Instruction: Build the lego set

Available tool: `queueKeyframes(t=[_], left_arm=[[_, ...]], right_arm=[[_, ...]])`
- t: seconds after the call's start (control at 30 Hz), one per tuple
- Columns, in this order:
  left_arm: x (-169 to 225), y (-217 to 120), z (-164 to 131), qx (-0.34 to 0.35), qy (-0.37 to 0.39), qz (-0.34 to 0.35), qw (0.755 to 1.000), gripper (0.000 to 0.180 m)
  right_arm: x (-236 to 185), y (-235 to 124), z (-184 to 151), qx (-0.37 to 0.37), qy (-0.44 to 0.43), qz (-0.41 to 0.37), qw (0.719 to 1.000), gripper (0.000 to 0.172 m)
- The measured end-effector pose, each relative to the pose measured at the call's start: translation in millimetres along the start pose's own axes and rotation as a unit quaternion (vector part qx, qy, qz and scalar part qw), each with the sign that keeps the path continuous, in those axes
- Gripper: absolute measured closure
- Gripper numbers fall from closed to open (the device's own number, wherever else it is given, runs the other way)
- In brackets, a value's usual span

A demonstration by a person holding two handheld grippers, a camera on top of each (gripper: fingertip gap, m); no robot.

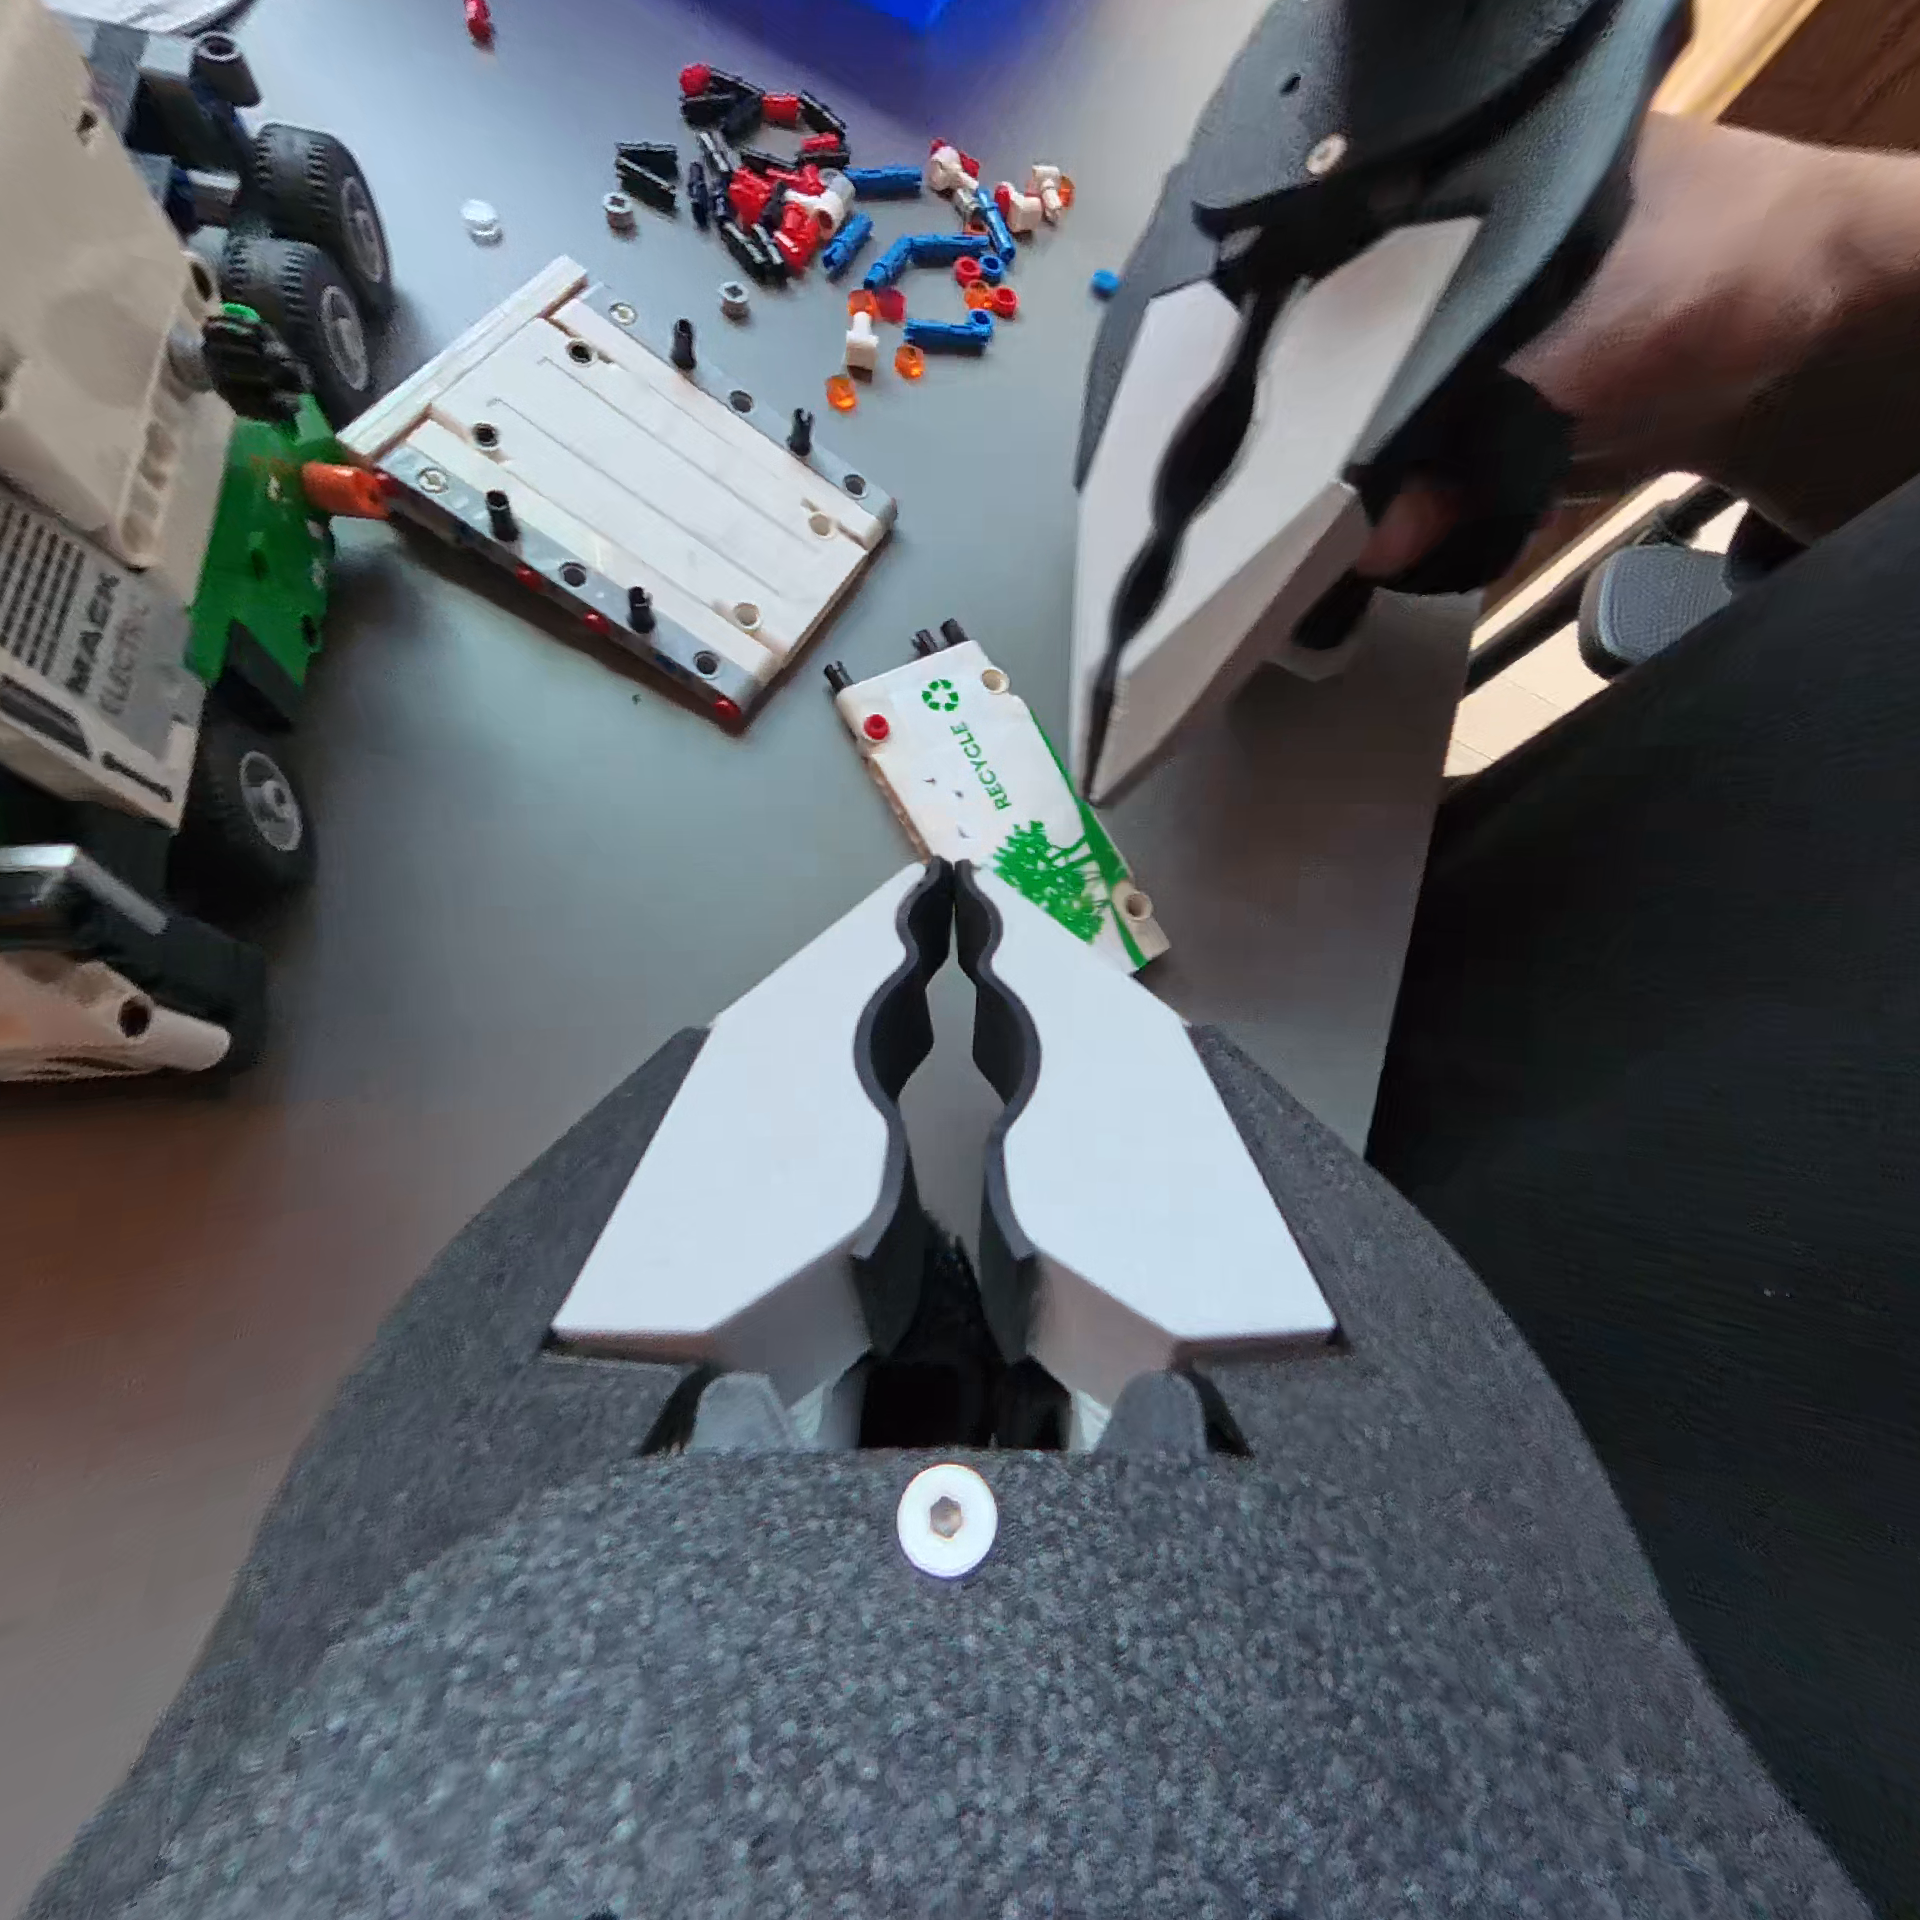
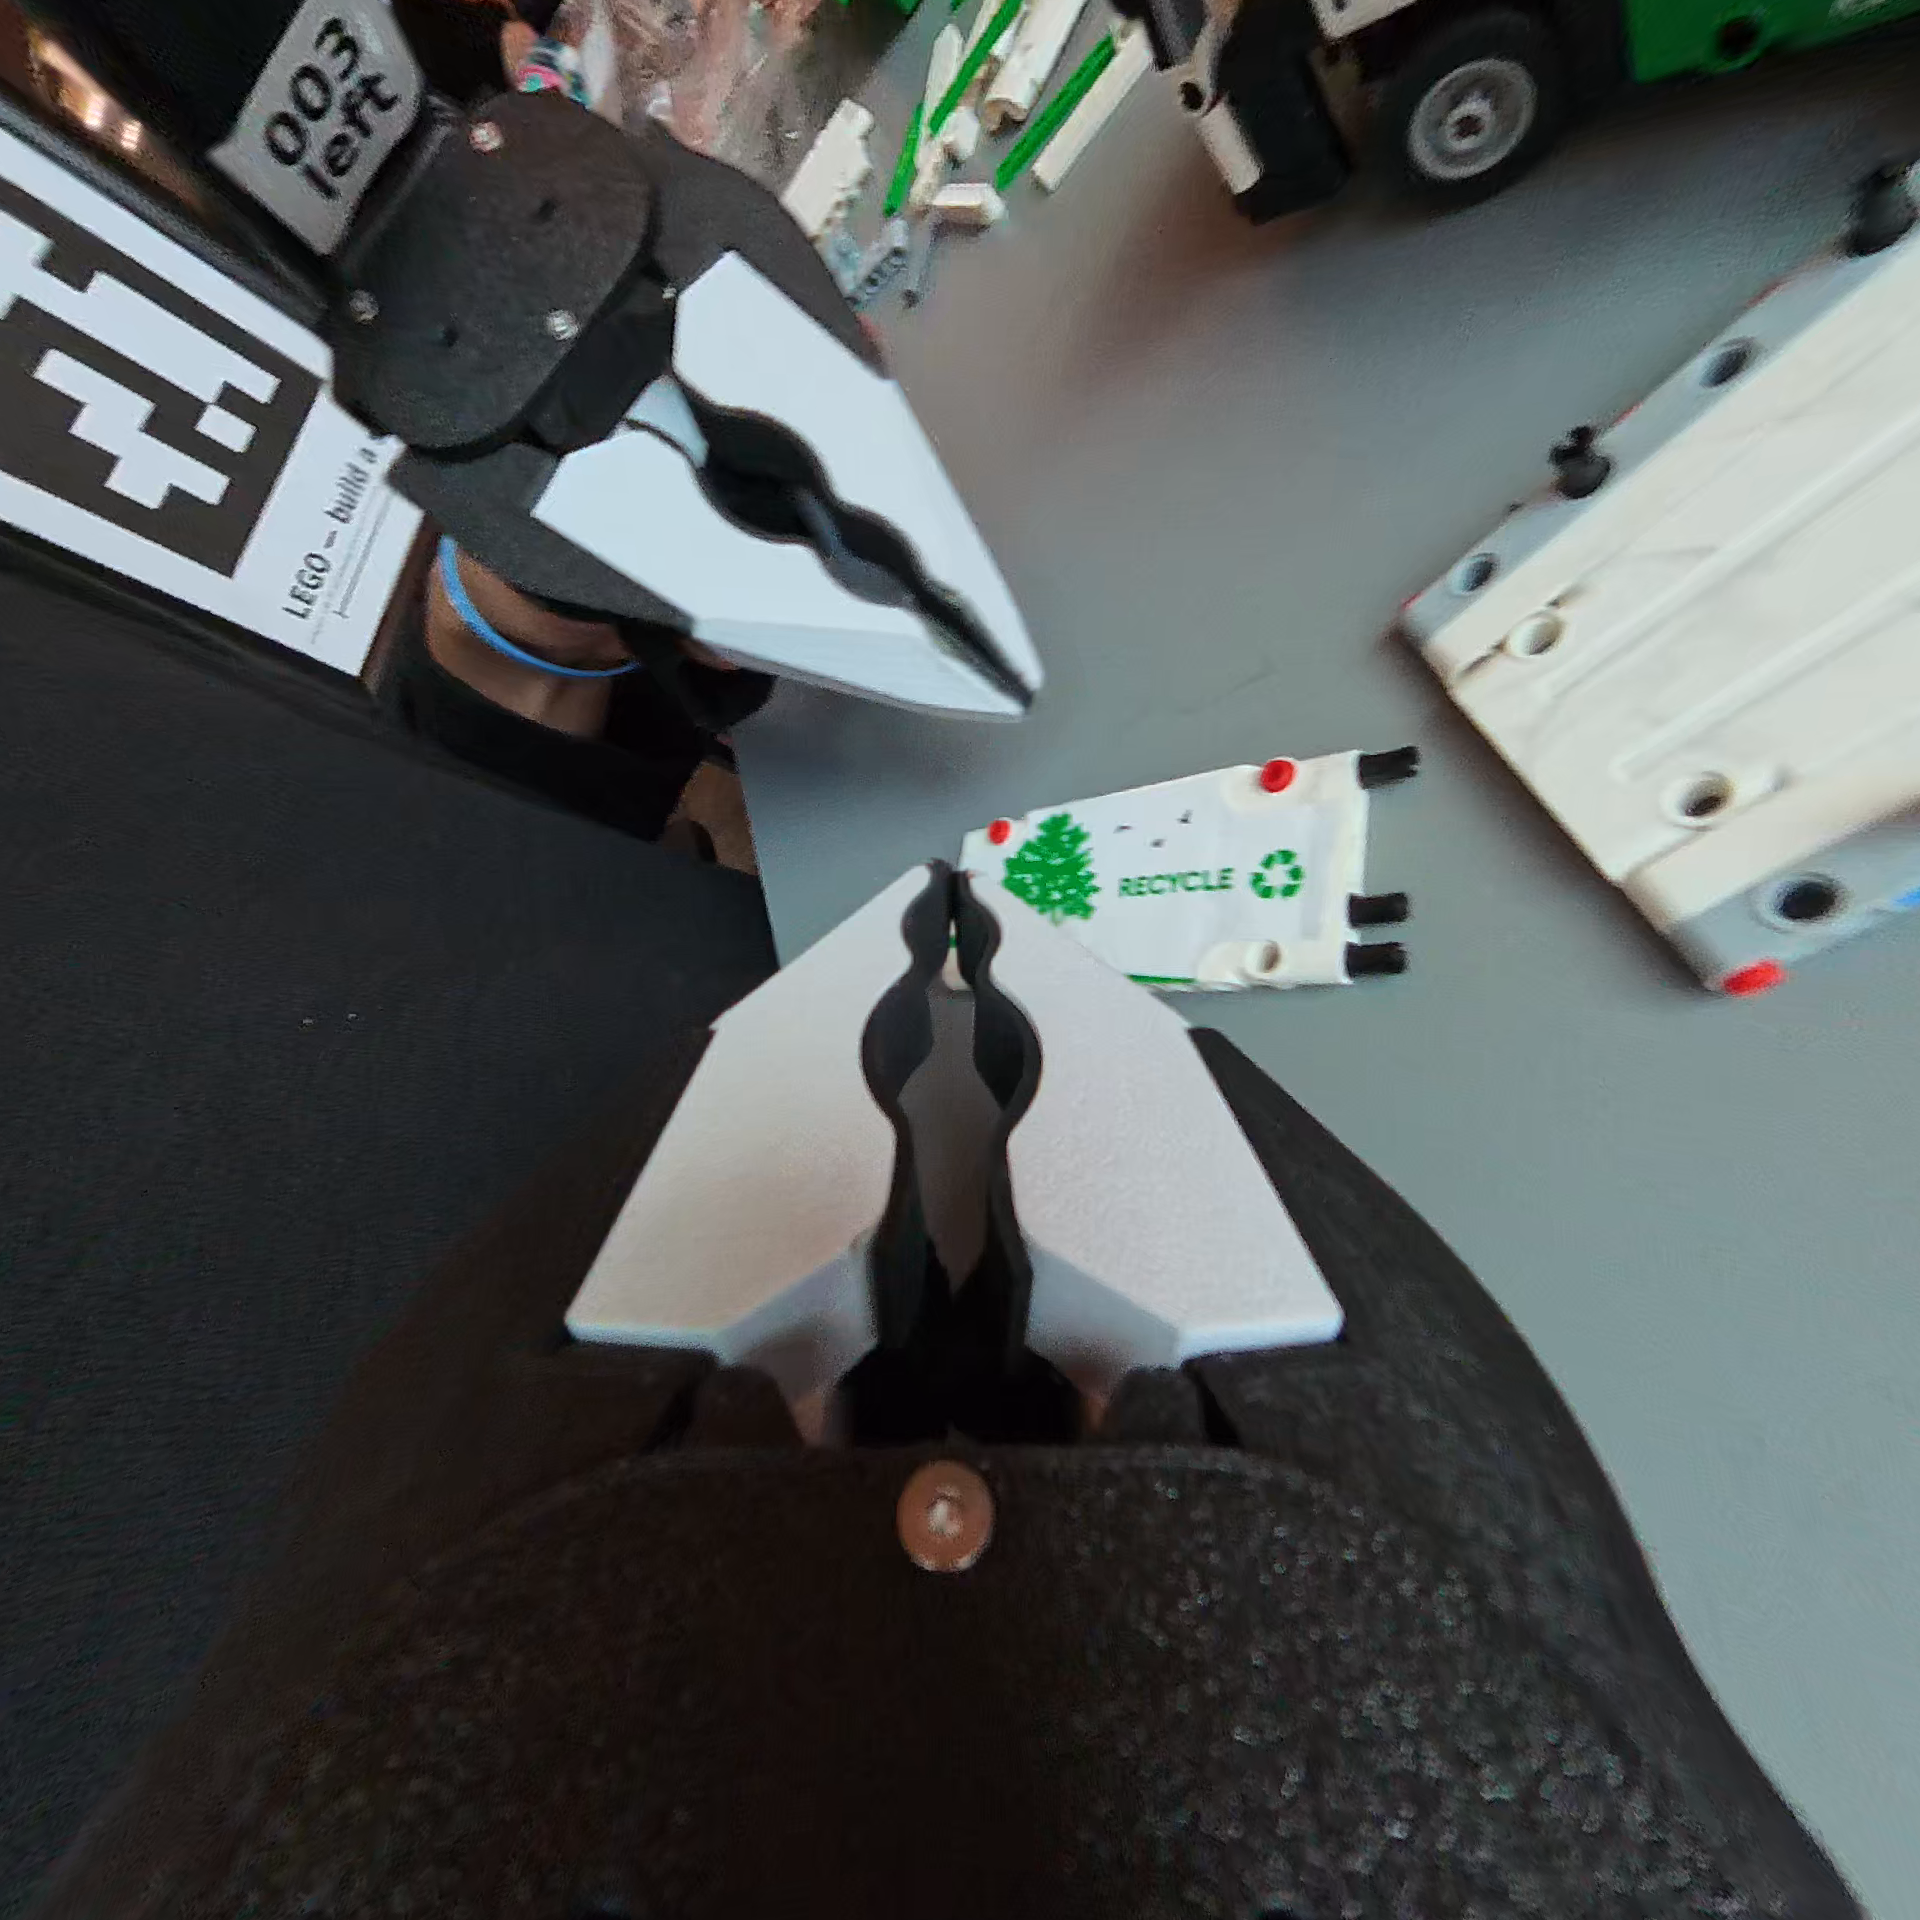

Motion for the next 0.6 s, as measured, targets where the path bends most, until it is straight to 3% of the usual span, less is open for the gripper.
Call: queueKeyframes(t=[0.03,0.17,0.4,0.47,0.6], left_arm=[[7,-1,0,-0.001,0.012,-0.007,1.000,0.180],[18,8,-5,-0.013,0.052,0.003,0.999,0.173],[11,22,-7,-0.031,-0.003,-0.013,0.999,0.180],[9,19,-6,-0.025,-0.006,-0.001,1.000,0.168],[13,19,-2,-0.017,-0.025,0.020,0.999,0.123]], right_arm=[[7,-4,0,0.002,-0.001,-0.020,1.000,0.172],[34,-17,4,0.032,0.018,-0.084,0.996,0.172],[46,-15,7,0.034,0.013,-0.128,0.991,0.170],[45,-20,9,0.047,0.001,-0.131,0.990,0.167],[45,-55,20,0.126,-0.015,-0.158,0.979,0.159]])
Point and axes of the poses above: each gripper's, where its closed fingertips meet, y out along the fingers, z out of its top, x = y × z across the jaws, the point moved 1 cm from there along -y, back along the fingers, and after that the axes turned 11 degrees about -x, right-handed, at the moved point
